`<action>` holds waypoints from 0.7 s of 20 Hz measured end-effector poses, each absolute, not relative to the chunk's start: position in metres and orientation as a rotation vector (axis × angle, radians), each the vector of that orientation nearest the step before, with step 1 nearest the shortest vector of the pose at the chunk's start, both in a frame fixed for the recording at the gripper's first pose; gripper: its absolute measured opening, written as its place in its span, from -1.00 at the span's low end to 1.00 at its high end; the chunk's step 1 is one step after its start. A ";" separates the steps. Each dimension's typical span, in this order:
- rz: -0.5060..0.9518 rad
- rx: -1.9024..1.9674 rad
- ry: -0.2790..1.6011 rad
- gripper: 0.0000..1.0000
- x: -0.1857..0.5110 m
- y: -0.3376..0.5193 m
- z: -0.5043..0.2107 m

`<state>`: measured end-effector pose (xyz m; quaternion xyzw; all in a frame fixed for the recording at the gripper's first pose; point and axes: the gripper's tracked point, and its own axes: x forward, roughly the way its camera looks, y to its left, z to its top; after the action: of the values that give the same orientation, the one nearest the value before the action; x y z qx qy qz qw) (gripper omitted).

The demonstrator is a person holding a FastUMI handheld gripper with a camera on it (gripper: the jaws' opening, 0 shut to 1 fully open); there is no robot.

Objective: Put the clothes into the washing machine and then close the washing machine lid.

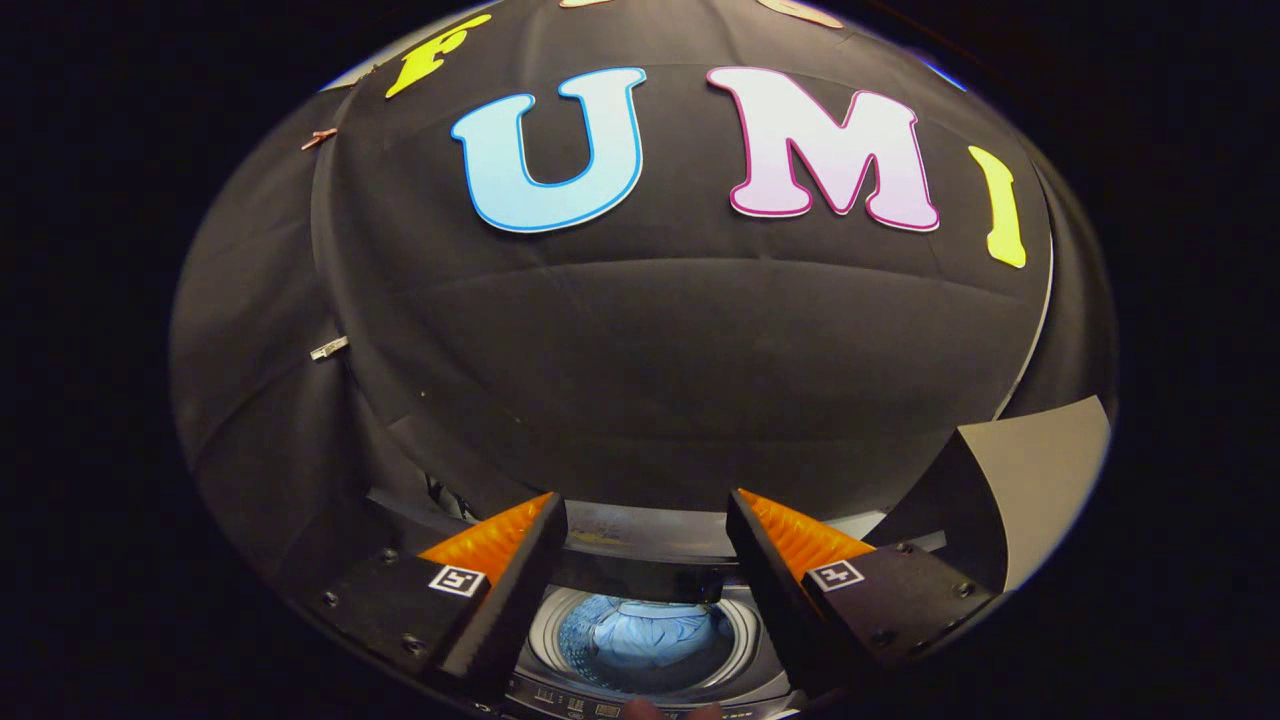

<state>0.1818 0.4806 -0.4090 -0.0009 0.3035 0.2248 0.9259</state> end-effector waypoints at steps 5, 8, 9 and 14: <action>0.455 0.001 0.635 1.00 0.173 0.477 -0.412; 0.462 0.004 0.648 1.00 0.162 0.475 -0.414; 0.466 0.008 0.651 1.00 0.157 0.474 -0.415; 0.489 0.026 0.702 1.00 0.143 0.471 -0.429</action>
<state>0.1426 0.4709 -0.4287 0.0125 0.3402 0.2369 0.9099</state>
